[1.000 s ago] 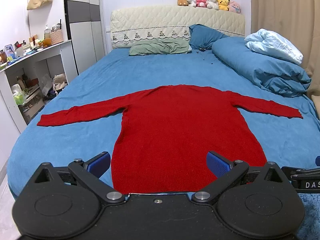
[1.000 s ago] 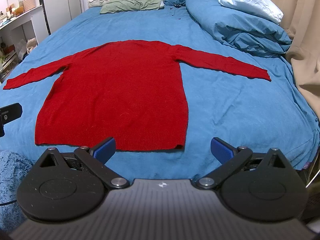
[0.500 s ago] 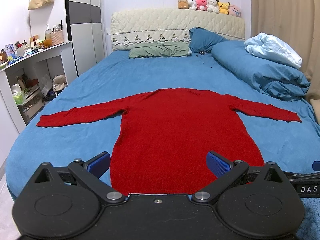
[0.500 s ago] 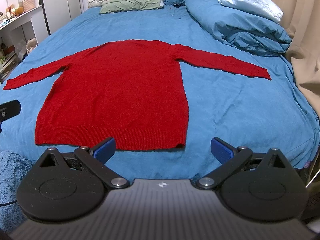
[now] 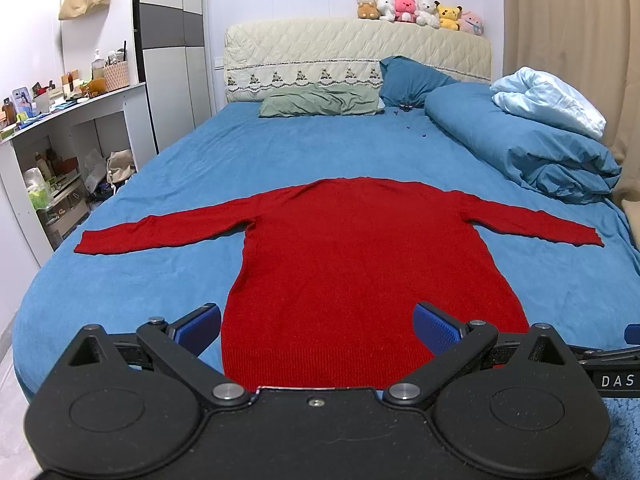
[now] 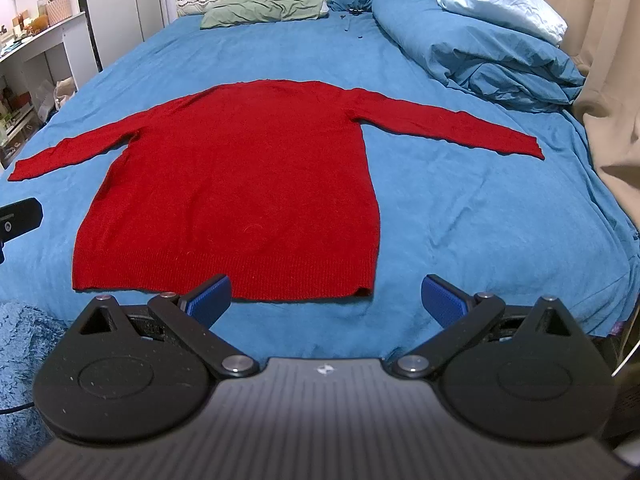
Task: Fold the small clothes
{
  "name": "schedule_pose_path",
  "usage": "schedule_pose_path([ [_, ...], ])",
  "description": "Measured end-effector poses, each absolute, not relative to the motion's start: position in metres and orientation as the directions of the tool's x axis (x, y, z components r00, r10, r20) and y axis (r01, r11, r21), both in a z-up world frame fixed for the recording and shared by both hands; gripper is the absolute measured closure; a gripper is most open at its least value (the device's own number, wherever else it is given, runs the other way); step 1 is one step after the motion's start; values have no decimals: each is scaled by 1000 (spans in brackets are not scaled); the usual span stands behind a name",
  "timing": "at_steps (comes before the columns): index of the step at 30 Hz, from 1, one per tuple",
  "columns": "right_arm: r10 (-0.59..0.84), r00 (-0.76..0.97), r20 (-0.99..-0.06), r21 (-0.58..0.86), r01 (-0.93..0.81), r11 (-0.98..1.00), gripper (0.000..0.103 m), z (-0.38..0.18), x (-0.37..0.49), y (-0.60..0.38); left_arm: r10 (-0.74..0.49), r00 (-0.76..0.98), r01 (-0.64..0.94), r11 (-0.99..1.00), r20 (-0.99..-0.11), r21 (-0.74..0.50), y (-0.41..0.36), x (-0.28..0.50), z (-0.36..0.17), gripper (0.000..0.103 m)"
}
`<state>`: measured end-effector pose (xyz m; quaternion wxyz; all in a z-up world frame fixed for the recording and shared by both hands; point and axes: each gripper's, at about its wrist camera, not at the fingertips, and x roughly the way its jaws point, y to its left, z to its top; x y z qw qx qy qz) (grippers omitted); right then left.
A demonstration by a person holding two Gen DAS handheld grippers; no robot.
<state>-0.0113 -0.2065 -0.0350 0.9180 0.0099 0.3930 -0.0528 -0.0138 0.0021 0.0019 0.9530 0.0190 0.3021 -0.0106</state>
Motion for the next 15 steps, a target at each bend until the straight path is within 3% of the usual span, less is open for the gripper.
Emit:
schedule_pose_path([
  [15, -87, 689, -720, -21, 104, 994, 0, -36, -12, -206, -11, 820, 33, 999, -573, 28, 2, -15, 3, 0],
])
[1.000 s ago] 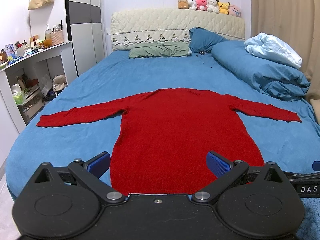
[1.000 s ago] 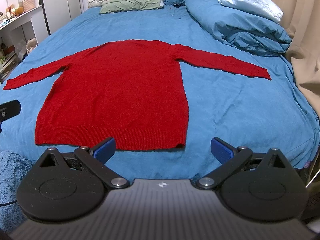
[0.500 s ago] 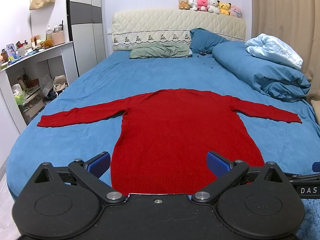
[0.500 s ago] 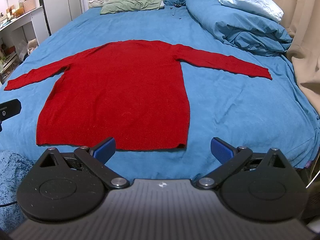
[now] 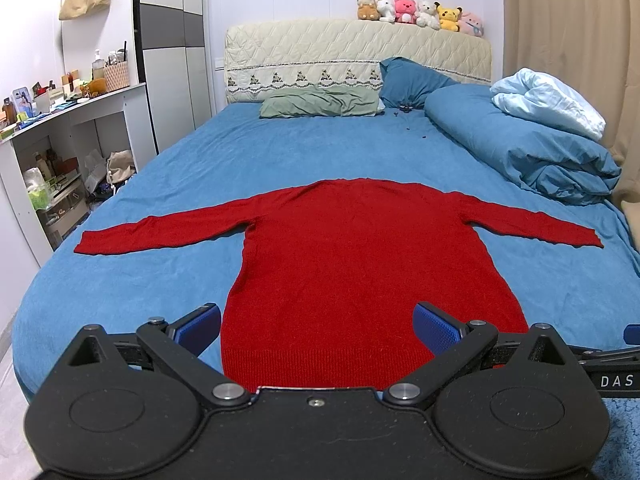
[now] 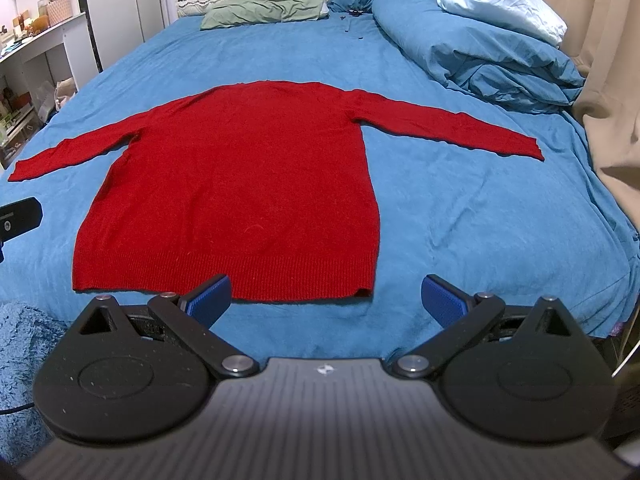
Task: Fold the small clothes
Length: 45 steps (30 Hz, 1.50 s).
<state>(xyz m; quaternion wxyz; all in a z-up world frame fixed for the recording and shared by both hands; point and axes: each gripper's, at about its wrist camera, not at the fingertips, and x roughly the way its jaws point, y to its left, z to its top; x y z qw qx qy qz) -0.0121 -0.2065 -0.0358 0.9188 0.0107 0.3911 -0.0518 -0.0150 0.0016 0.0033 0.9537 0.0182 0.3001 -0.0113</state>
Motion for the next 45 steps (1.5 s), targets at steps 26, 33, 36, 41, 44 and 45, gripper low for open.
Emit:
schedule_pose_path([
  [26, -43, 708, -705, 16, 78, 997, 0, -28, -12, -210, 2, 837, 25, 999, -547, 41, 0, -16, 17, 0],
  [33, -91, 763, -640, 28, 141, 990, 0, 5, 14, -254, -43, 921, 76, 995, -388, 69, -29, 28, 80, 0],
  [36, -130, 780, -613, 47, 200, 979, 0, 21, 37, -293, -90, 940, 119, 991, -329, 67, -52, 68, 101, 0],
  [41, -194, 778, -597, 104, 315, 943, 0, 26, 91, -373, -186, 911, 219, 975, -369, 49, -96, 152, 102, 0],
  [44, -194, 772, -606, 181, 371, 911, 0, 12, 125, -425, -250, 863, 281, 960, -440, 7, -126, 208, 84, 0],
  [45, -196, 772, -605, 202, 387, 900, 0, 6, 134, -439, -262, 843, 297, 955, -469, 0, -135, 226, 73, 0],
])
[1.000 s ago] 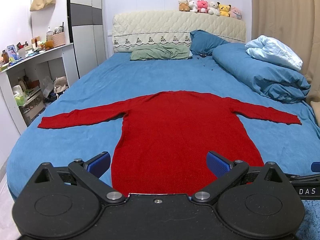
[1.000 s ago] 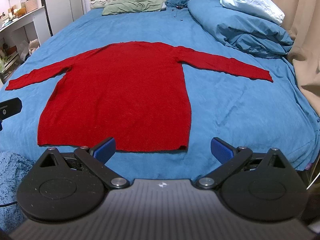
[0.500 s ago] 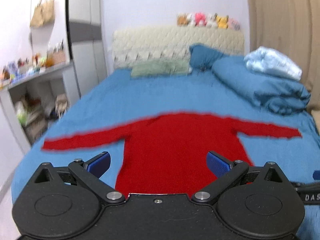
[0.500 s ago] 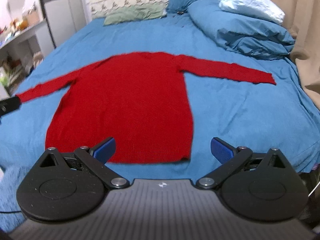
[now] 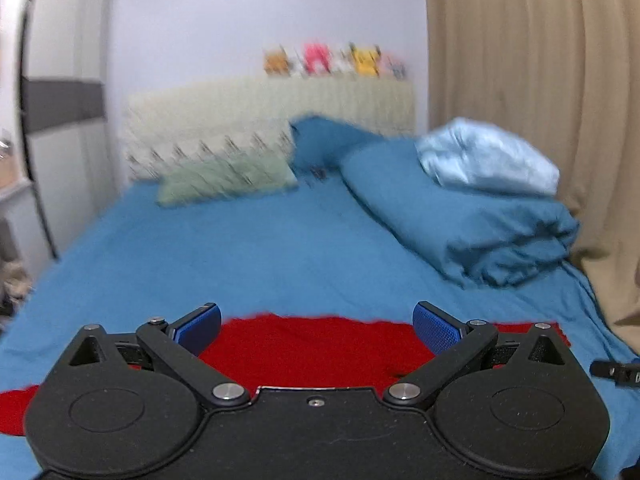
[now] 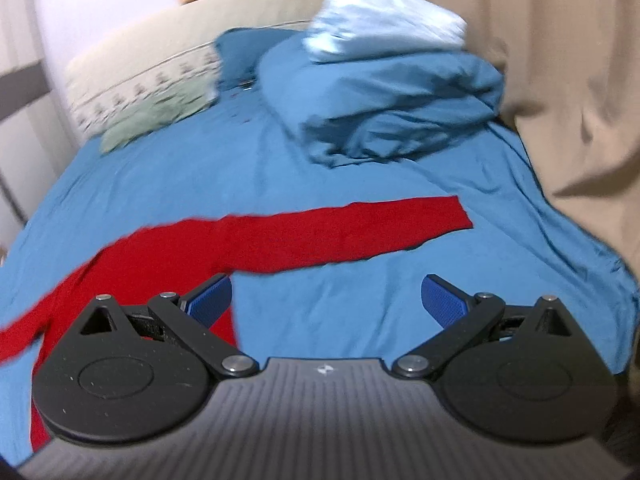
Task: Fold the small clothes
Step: 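Grasp one sleeve cuff with the right gripper while the left tool hovers over the body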
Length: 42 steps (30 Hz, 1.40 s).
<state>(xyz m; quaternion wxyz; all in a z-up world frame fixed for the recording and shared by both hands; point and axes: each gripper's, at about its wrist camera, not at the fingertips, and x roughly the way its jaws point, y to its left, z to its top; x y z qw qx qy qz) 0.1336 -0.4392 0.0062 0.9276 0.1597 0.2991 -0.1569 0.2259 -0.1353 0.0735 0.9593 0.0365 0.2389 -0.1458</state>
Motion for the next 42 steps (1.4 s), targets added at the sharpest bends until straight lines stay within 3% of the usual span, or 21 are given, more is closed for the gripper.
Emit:
schedule_pose_path([
  [5, -185, 758, -625, 310, 459, 833, 0, -52, 182, -504, -284, 767, 366, 930, -576, 29, -187, 303, 19, 0],
  [14, -232, 725, -648, 325, 539, 777, 0, -161, 257, -565, -224, 653, 354, 935, -723, 30, -235, 414, -96, 0],
  [20, -299, 698, -650, 267, 579, 770, 24, -190, 297, -592, -191, 572, 308, 951, -798, -7, -244, 462, -148, 0],
  [22, -334, 687, -645, 220, 586, 780, 38, -191, 306, -593, -164, 545, 295, 956, -822, 5, -247, 475, -164, 0],
  [24, -369, 673, -642, 176, 597, 783, 71, -191, 313, -594, -153, 517, 288, 958, -842, 3, -247, 482, -177, 0],
  [26, -380, 664, -644, 165, 606, 778, 78, -190, 318, -597, -166, 527, 288, 957, -834, -8, -245, 484, -181, 0],
  [31, -371, 684, -628, 190, 597, 780, 80, -171, 332, -593, -201, 484, 331, 943, -852, -35, -239, 493, -176, 0],
  [35, -273, 787, -554, 277, 483, 831, 80, -121, 355, -560, -171, 545, 264, 964, -821, -25, -204, 491, -154, 0],
  [38, -136, 875, -465, 357, 325, 876, 80, -74, 381, -510, -161, 651, 219, 975, -741, -20, -159, 481, -128, 0],
  [42, 167, 923, -348, 465, 16, 885, 80, -36, 420, -411, -101, 737, 141, 990, -669, 6, -96, 470, -104, 0],
])
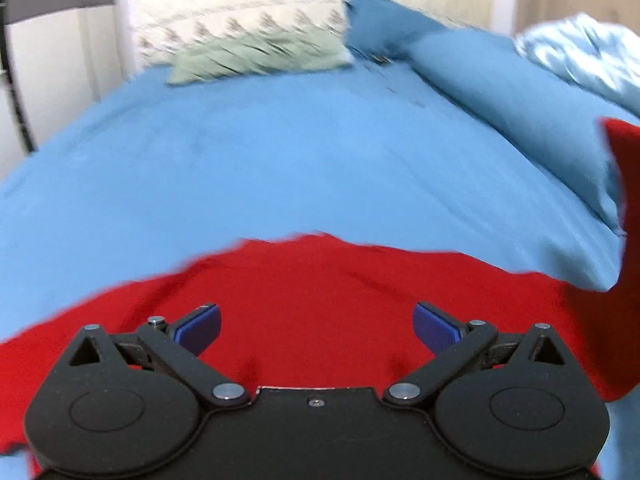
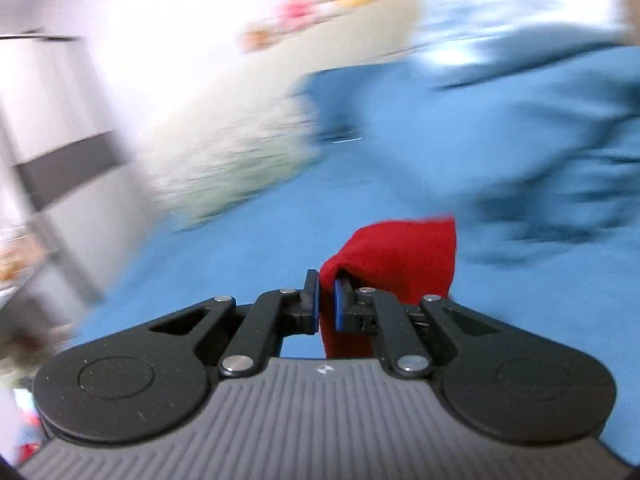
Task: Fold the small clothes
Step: 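Grasp one sleeve cuff with the right gripper while the left tool hovers over the body, then lay the sleeve across the sweater body with the right gripper and release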
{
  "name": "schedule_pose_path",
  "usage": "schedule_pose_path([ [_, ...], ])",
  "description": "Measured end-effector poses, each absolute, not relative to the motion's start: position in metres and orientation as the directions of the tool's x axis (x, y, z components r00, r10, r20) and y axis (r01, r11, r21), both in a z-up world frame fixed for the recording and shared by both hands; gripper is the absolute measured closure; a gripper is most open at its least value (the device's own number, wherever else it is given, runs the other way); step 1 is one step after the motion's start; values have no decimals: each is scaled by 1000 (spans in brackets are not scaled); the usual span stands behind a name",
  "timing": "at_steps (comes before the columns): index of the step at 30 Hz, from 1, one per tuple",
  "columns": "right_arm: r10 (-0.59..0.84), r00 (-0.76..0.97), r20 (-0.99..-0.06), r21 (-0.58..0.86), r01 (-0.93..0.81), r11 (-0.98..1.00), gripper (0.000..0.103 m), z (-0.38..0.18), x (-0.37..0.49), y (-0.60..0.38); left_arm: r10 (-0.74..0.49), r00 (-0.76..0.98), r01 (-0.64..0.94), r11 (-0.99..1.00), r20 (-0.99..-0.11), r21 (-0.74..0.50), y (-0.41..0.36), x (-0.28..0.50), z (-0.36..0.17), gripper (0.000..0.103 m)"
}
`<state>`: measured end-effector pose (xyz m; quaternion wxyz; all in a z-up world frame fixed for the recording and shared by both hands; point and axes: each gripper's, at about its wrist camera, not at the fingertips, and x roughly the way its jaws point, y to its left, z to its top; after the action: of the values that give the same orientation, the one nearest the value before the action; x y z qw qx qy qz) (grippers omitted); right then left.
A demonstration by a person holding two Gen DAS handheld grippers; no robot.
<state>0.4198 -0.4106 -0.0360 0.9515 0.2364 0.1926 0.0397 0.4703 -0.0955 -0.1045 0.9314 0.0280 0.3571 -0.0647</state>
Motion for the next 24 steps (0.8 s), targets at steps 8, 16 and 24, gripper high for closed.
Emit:
schedule_pose_path([
  [8, 476, 740, -475, 389, -309, 868, 81, -142, 453, -203, 34, 698, -22, 999, -716, 27, 26, 439, -123, 0],
  [16, 451, 667, -594, 213, -410, 887, 44, -176, 428, -170, -75, 689, 54, 997, -721, -53, 38, 423, -125, 0],
  [24, 284, 706, -648, -10, -381, 925, 8, -148, 386, -215, -200, 673, 373, 923, -712, 93, -68, 414, -134, 3],
])
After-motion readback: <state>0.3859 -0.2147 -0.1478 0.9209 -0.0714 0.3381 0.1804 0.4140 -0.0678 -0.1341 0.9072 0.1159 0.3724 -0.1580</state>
